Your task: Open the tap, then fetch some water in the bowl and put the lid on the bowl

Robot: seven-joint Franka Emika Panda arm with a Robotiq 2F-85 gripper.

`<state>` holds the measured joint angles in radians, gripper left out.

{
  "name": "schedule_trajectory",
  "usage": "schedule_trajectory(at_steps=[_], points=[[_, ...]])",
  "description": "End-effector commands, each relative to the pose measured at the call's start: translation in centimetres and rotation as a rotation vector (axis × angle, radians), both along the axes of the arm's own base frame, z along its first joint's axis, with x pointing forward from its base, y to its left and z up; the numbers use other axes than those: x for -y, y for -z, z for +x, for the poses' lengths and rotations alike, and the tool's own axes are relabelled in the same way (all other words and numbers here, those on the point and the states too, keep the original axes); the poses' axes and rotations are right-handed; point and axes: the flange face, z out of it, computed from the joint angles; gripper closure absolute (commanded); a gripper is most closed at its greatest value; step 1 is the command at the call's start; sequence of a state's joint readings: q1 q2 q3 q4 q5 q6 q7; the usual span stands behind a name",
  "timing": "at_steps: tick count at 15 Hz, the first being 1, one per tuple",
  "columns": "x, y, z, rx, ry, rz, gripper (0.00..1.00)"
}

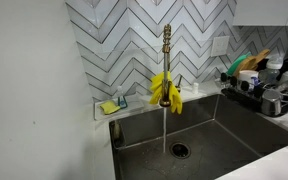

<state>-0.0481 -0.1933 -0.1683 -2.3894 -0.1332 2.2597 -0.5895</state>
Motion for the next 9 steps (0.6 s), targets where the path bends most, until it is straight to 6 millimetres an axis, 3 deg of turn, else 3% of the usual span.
schedule_trajectory(at_steps=[1,9], points=[[1.3,0.7,0.7,0.012,-0.021,0.003,0.98],[4.3,3.0,2.6,0.06,-0.037,0.04,0.98]])
